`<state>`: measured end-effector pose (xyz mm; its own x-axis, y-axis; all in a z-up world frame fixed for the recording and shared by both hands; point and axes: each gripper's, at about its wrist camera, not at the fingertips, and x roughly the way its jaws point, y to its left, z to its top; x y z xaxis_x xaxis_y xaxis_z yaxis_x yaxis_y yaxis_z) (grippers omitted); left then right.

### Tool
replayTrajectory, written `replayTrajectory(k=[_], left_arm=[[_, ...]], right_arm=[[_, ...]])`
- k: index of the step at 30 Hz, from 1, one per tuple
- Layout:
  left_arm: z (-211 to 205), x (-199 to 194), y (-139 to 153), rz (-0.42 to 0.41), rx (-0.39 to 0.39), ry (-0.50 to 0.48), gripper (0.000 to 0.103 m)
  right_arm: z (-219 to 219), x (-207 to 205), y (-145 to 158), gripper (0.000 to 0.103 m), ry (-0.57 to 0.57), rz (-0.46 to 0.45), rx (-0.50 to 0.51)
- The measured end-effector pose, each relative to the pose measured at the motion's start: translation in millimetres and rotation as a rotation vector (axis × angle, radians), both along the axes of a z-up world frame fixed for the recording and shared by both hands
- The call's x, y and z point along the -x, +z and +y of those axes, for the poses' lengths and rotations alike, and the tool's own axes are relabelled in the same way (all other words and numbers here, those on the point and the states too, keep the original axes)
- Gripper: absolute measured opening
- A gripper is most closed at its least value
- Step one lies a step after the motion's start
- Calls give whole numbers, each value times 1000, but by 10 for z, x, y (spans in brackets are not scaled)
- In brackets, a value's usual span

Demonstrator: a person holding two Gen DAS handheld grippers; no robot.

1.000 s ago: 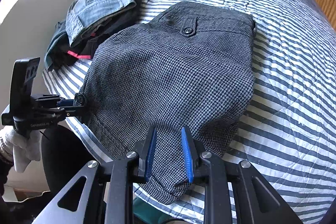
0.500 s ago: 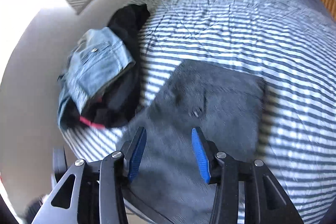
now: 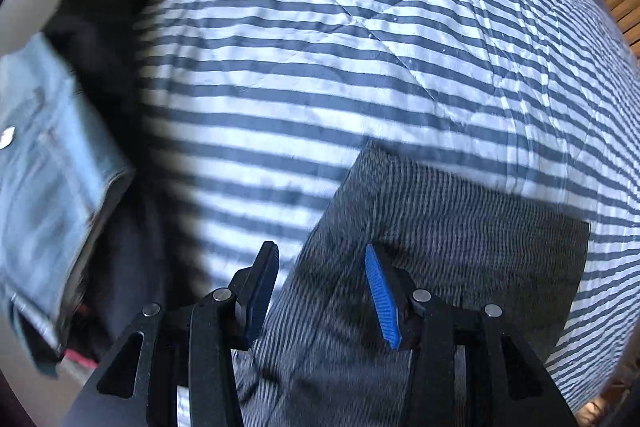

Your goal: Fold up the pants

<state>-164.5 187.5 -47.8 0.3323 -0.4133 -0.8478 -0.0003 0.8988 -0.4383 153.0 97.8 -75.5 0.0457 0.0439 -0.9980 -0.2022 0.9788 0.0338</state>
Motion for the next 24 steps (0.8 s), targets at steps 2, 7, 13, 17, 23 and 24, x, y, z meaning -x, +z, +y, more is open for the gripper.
replayTrajectory(k=[2, 7, 13, 17, 23, 24], left_arm=[[-39, -10, -17, -7, 50, -22, 68], [-80, 56, 7, -47, 58, -36, 34], [24, 230, 304, -108, 131, -36, 29], [219, 279, 360, -112, 212, -13, 29], [489, 205, 74, 36, 149, 82, 50], [514, 242, 135, 20, 147, 86, 50]], right_arm=[[63, -33, -143, 43, 16, 16, 54], [140, 152, -201, 32, 149, -23, 144], [-288, 284, 139, 13, 74, -81, -73], [-683, 283, 419, 12, -55, -114, -308], [-389, -46, 129, 17, -77, -69, -335], [-336, -46, 139, 18, -60, -78, -320]])
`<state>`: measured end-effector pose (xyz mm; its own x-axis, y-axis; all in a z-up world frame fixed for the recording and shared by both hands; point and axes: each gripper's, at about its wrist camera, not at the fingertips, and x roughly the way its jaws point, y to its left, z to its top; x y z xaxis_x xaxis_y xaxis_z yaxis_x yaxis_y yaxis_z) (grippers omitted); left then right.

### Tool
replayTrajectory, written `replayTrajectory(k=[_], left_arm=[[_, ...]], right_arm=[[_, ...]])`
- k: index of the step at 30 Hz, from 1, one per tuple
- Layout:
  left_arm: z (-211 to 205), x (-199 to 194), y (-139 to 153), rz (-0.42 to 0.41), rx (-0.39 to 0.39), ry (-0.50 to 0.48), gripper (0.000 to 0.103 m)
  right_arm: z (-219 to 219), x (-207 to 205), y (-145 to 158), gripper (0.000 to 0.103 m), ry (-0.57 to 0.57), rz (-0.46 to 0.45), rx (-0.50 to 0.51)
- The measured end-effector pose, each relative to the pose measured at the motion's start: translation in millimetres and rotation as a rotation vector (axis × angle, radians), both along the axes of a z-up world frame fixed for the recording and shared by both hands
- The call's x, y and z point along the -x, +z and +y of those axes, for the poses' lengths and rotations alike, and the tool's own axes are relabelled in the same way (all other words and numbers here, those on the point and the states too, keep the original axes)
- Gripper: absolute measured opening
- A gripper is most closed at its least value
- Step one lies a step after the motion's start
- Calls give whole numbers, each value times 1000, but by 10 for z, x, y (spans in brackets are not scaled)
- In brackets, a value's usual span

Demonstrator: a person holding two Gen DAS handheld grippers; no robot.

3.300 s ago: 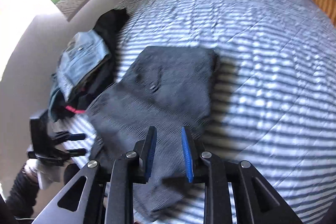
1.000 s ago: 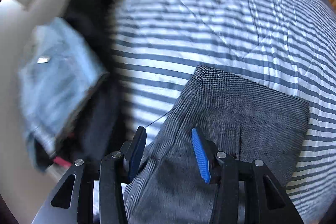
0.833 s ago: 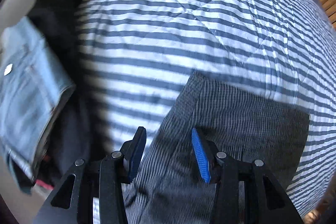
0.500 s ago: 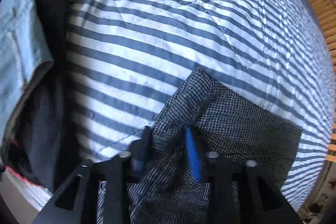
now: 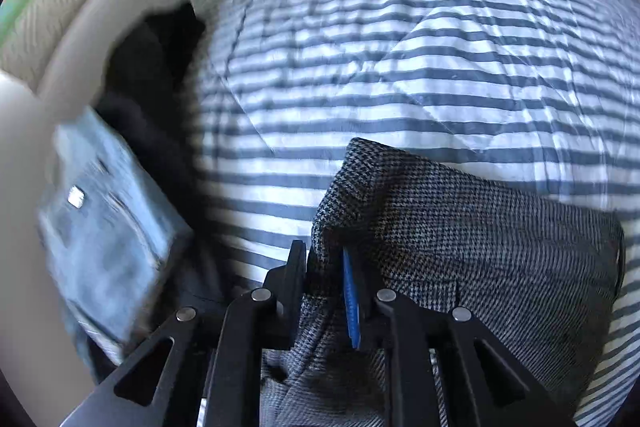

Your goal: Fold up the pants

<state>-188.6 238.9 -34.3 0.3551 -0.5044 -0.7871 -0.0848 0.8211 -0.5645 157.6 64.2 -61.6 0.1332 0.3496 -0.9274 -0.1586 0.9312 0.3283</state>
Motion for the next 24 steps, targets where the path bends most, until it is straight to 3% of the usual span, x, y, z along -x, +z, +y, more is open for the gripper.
replayTrajectory(k=[2, 4, 5, 8, 10, 12, 15, 18, 20, 21, 24], left_arm=[[7, 63, 178, -39, -78, -12, 50], [29, 77, 360, -65, -106, -10, 50], [21, 61, 432, -78, -103, -12, 50], [-61, -92, 681, -137, -133, -36, 50], [-151, -295, 780, -168, -151, -64, 50], [-240, -532, 788, -173, -118, -80, 50], [-427, -944, 693, -182, -73, -98, 50], [-569, -1305, 447, -155, -124, -129, 50], [-488, -1514, 15, -13, -130, -80, 49], [-428, -1552, -123, 29, -94, -65, 48], [-282, -1534, -38, 20, -39, -20, 49]], right_arm=[[27, 54, 168, 20, 57, -48, -7], [-54, 99, 413, 20, 81, -85, -68], [-194, 185, 646, 20, 95, -117, -135], [-638, 413, 1071, 21, 133, -220, -184], [-984, 676, 1267, 25, 128, -276, -198], [-1411, 982, 1354, 33, 104, -305, -192], [-1987, 1339, 1224, 34, 41, -314, -183], [-2387, 1633, 926, 34, -17, -260, -176], [-2541, 1768, 657, 35, -23, -239, -176], [-2603, 1798, 618, 36, -22, -233, -181], [-2624, 1851, 397, 45, 1, -189, -227]])
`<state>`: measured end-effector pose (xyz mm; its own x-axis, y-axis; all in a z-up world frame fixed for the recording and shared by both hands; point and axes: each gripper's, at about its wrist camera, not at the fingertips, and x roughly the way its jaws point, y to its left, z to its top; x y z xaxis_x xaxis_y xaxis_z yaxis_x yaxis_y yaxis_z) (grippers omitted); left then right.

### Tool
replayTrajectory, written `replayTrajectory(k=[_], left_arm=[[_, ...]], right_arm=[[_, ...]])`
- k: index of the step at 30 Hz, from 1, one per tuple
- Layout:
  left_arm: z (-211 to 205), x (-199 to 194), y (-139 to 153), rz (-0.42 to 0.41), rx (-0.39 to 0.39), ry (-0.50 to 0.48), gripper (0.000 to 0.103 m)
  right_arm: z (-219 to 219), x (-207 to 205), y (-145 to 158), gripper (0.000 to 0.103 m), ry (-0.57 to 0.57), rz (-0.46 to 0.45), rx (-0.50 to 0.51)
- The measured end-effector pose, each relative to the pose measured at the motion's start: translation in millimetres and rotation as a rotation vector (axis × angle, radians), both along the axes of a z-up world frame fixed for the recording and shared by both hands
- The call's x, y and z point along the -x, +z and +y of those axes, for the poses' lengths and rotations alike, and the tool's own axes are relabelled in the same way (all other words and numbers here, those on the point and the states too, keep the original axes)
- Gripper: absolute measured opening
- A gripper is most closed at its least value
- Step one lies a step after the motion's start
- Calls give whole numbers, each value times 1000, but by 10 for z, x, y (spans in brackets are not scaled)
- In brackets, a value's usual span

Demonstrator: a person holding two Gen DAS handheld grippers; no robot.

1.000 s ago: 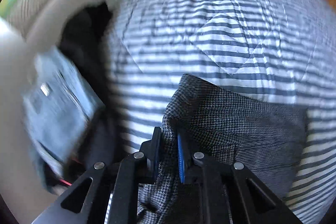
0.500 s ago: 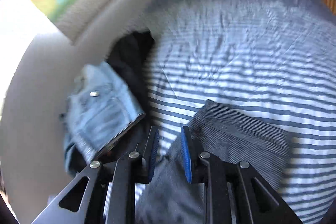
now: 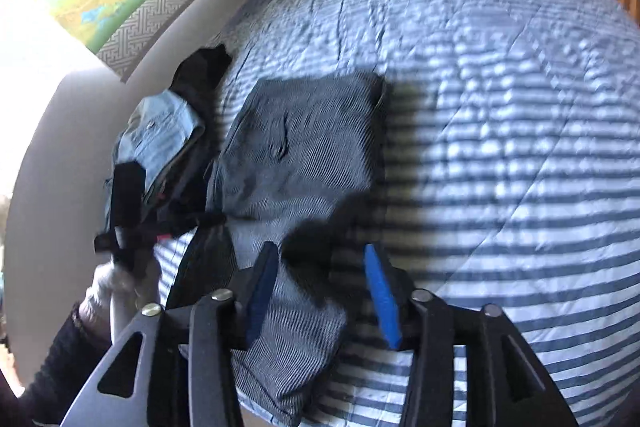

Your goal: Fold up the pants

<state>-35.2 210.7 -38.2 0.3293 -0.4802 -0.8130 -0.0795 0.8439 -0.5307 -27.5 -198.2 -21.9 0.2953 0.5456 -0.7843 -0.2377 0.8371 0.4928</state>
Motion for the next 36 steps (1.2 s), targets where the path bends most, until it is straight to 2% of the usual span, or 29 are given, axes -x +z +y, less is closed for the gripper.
replayTrajectory(k=[2, 3, 4, 7, 11, 14, 15, 18, 21, 23, 26, 28, 30, 32, 36], left_arm=[[86, 43, 145, -46, 12, 24, 61], [166, 66, 256, -73, 3, 47, 72], [208, 72, 311, -84, -6, 61, 76], [290, 17, 323, -71, -66, 67, 76], [387, -85, 193, 6, -10, 43, 77], [408, -177, 79, 48, -10, 48, 79], [425, -218, 43, 65, -10, 52, 81], [350, -310, -35, 89, -4, -5, 95], [150, -354, -82, 96, -89, -103, 101], [-3, -316, -96, 88, -133, -177, 101], [-161, -261, -104, 83, -119, -265, 100], [-194, -204, -102, 109, -46, -306, 77], [-226, -133, -52, 82, -121, -336, 77], [-174, -157, -113, 89, -153, -334, 78], [122, -362, -140, 98, -18, -226, 79]], right_arm=[[85, -6, -64, 46, 48, -2, 19], [98, 1, -79, 47, 56, -6, 24], [114, -18, -99, 50, 53, -3, 10], [112, -110, -246, 57, 37, 42, -97], [287, -184, -433, 58, 115, 61, -105], [406, -227, -574, 58, 139, 83, -72], [439, -244, -614, 58, 142, 88, -64], [516, -300, -742, 57, 148, 110, -76], [488, -346, -841, 45, 151, 150, -122], [420, -366, -902, 42, 145, 178, -146], [344, -387, -964, 42, 127, 209, -167], [335, -384, -949, 42, 130, 209, -158], [340, -378, -898, 42, 138, 204, -150], [380, -373, -831, 42, 151, 187, -111], [466, -377, -739, 42, 159, 149, -40]])
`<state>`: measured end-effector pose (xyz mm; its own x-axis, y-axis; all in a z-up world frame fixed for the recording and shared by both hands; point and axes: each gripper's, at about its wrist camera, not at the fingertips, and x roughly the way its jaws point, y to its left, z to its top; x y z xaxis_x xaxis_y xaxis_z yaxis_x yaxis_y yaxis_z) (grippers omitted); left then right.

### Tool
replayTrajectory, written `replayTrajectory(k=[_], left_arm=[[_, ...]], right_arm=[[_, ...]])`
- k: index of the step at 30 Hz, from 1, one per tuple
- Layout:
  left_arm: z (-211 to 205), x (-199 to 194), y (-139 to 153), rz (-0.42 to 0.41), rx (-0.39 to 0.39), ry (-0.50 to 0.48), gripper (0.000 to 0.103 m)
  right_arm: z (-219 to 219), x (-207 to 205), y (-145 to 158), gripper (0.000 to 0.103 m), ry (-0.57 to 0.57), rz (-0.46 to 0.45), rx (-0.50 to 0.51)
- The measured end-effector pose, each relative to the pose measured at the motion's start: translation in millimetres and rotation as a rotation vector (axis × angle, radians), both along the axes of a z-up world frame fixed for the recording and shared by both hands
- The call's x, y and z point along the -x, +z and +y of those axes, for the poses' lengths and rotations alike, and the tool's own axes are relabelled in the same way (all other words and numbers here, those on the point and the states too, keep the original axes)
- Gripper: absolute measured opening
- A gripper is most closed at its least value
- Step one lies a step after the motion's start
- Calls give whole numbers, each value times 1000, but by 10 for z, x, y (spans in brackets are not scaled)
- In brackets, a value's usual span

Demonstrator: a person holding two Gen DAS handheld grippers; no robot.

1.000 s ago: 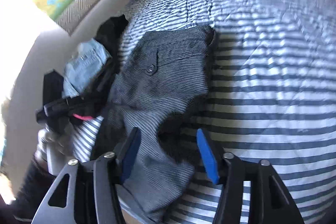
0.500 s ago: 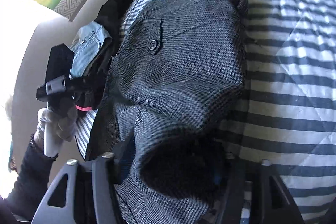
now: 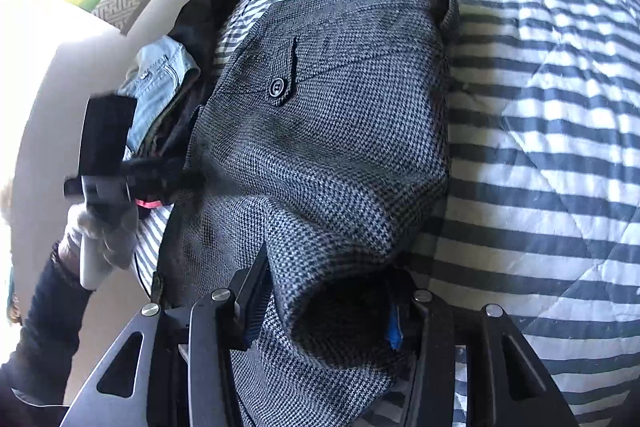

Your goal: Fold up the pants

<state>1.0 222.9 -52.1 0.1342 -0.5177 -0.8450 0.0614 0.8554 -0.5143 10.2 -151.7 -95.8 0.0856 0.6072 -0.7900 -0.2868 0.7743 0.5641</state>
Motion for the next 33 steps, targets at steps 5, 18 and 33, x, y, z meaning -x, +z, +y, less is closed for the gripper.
replayTrajectory(k=[5, 18, 33], left_arm=[[-55, 23, -21, 23, 59, -67, 82], [-29, -7, 10, 32, 100, 17, 23], [-106, 774, 1529, -277, 360, 127, 13]], right_arm=[[-78, -9, -75, 42, -9, 34, -27], [28, -77, -105, 20, 7, 43, -58], [-551, 469, 1231, 7, -92, -168, -326]])
